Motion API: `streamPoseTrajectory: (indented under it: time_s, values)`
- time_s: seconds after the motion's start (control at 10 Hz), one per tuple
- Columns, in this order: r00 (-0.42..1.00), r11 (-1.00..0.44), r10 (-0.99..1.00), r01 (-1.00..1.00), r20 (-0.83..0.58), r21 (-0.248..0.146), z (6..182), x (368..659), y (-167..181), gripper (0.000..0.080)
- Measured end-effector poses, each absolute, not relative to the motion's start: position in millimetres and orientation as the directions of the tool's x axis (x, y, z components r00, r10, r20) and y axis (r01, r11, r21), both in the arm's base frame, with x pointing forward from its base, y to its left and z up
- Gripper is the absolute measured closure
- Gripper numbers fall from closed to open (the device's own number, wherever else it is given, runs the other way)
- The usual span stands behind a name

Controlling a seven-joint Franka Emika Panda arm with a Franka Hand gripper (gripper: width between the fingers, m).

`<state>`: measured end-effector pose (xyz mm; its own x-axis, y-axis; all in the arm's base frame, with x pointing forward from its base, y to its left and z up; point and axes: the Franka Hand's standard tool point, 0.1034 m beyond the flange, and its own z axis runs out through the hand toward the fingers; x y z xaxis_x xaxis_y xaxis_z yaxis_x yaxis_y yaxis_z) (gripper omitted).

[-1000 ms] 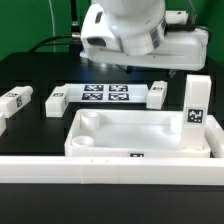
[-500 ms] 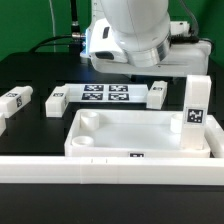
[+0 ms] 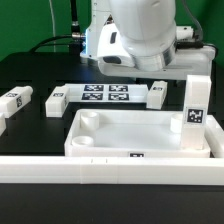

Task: Assemble desk

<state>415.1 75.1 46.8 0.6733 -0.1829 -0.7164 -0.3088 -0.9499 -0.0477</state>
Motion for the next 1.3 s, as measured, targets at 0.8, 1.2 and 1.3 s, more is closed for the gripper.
streamPoseTrajectory:
  time_s: [0.8, 1.2, 1.3]
  values:
    - [0.543, -0.953, -0.15, -0.303, -0.826, -0.026, 24.5, 399.9, 77.2, 0.0151]
    - [0.536, -0.953, -0.151, -0.302, -0.831, -0.021, 16.4, 391.3, 78.6, 0.0151]
    - [0.534, -0.953, -0.152, -0.302, -0.832, -0.02, 15.7, 390.8, 78.4, 0.0287]
